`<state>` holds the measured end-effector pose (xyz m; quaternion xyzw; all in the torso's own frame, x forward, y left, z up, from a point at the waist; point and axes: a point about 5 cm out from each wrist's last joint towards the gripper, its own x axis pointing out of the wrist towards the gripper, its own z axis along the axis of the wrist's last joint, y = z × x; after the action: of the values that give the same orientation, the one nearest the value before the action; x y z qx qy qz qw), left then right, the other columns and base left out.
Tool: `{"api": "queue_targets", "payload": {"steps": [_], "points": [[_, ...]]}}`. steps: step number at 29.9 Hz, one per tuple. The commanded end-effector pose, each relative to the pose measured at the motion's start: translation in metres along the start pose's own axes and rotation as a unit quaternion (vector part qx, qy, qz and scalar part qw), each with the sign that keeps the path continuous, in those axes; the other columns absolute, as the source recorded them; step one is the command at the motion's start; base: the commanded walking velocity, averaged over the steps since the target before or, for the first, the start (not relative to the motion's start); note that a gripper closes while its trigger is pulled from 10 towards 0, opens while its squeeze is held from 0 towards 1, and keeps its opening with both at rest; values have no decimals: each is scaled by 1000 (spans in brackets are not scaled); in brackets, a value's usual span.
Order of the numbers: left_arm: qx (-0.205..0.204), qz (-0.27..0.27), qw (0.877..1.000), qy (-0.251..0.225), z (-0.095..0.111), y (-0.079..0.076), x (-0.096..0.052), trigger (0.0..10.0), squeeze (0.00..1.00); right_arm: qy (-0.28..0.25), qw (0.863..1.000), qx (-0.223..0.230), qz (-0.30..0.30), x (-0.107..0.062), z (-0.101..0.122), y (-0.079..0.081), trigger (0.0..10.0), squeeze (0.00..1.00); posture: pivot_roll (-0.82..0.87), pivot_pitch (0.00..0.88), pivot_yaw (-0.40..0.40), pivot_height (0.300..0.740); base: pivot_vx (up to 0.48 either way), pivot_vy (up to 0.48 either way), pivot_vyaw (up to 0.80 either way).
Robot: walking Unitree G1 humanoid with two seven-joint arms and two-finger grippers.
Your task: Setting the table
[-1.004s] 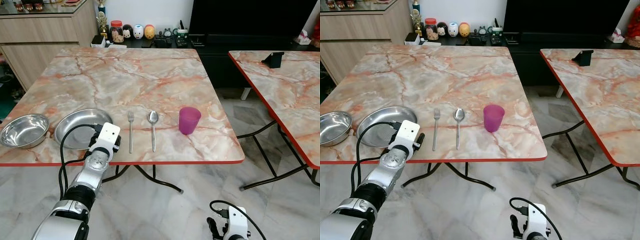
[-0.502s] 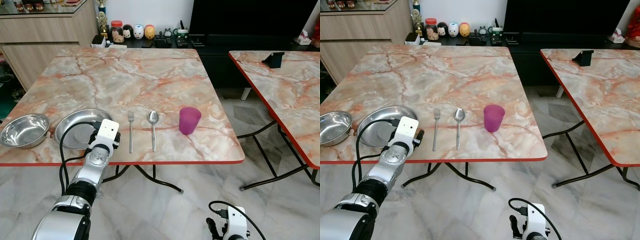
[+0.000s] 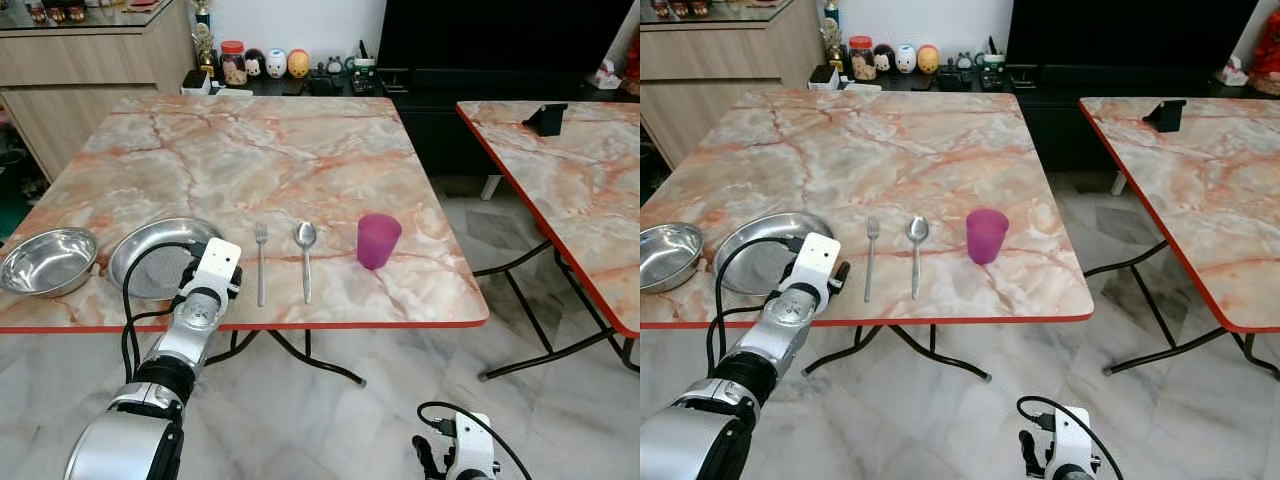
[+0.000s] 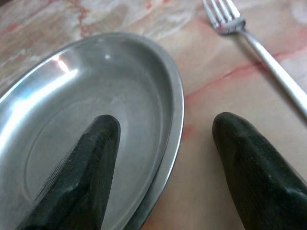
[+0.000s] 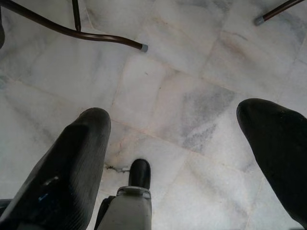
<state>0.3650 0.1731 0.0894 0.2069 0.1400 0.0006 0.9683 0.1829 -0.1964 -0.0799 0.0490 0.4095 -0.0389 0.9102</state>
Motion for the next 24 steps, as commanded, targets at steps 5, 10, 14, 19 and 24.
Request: {"api": "queue_targets", "payload": {"steps": [5, 10, 14, 19, 24], "points": [[5, 6, 1000, 15, -1, 2, 2, 10000, 0, 0, 1000, -3, -3, 0, 2, -3, 10000, 0, 63, 0, -66, 740, 0, 0, 0], [1, 10, 1000, 20, -2, 3, 2, 10000, 0, 0, 1000, -4, -2, 1, 3, -2, 10000, 0, 62, 0, -66, 740, 0, 0, 0], [-5, 14, 999, 30, -5, 3, 2, 10000, 0, 0, 1000, -4, -2, 1, 3, -2, 10000, 0, 61, 0, -65, 740, 0, 0, 0], [-25, 19, 998, 49, -11, 5, 1, 7686, 0, 2, 1000, -5, -2, 1, 3, -3, 10000, 0, 61, 0, -65, 740, 0, 0, 0], [-24, 22, 998, 55, -13, 7, 1, 7294, 0, 2, 1000, -5, -2, 1, 3, -3, 10000, 0, 60, 0, -65, 740, 0, 0, 0]]}}
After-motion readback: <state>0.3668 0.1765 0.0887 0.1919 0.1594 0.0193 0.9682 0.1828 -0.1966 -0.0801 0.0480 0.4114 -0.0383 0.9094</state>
